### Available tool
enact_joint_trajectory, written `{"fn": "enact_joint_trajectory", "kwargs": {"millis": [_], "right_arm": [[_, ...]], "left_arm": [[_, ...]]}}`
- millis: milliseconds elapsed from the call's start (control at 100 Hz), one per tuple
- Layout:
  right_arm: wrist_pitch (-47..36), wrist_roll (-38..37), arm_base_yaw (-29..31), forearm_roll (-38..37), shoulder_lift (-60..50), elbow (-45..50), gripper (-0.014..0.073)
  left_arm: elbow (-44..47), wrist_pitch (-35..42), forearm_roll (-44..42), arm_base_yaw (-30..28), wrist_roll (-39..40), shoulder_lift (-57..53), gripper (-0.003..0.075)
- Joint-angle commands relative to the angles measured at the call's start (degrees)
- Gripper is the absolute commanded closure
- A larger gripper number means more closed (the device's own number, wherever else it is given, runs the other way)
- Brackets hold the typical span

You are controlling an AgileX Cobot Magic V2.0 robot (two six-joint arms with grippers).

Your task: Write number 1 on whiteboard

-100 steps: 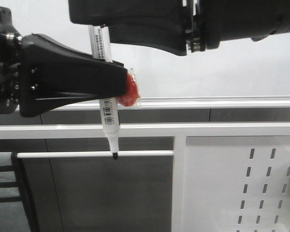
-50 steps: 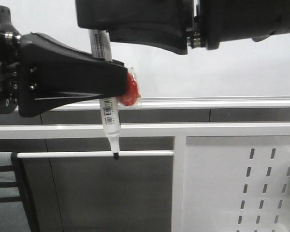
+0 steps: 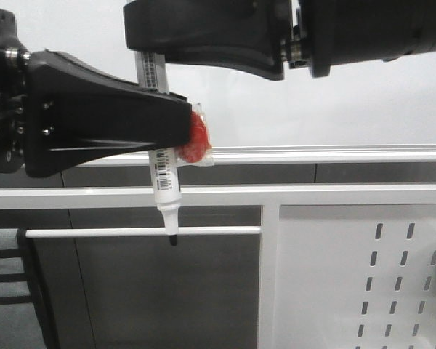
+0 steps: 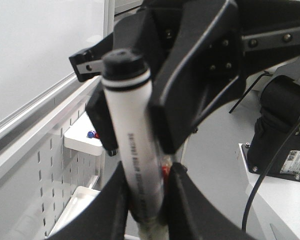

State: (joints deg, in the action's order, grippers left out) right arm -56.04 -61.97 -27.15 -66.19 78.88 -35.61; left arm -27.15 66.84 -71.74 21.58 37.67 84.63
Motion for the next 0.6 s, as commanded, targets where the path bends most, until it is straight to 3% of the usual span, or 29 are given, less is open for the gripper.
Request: {"fn": "enact_joint_trajectory", "kwargs": {"millis": [0,180,250,400,440,490,590], "right_arm": [[-5.1,-1.5,-0.2,2.3,-1.7,-1.6,0.0617],[-5.6,-1.5,-0.2,2.3,-1.7,-1.6,0.0623],[-5.9,-1.5,-0.2,2.3,-1.7,-1.6,0.0623],[-6.0,-1.5,-0.2,2.3,-1.7,-1.6,0.0623],[-6.1,-1.5,-0.2,2.3,-1.7,-1.6,0.0623],[-6.3,-1.5,-0.2,2.3,-1.7,-1.6,0.0623],[-6.3,-1.5,-0.2,2.3,-1.7,-1.6,0.0623]], "left_arm": [[-1.2,9.1,3.2,-0.1,-1.0,-1.4,0.0741],[-1.2,9.1,3.9,-0.1,-1.1,-1.4,0.0715],[-1.3,9.1,3.9,-0.1,-1.1,-1.4,0.0631],[-1.3,9.1,5.6,-0.1,-1.1,-1.4,0.0319],[-1.3,9.1,6.4,-0.1,-1.1,-1.4,0.0267],[-1.3,9.1,7.3,-0.1,-1.1,-1.4,0.0222],[-1.3,9.1,7.8,-0.1,-1.1,-1.4,0.0219]]}}
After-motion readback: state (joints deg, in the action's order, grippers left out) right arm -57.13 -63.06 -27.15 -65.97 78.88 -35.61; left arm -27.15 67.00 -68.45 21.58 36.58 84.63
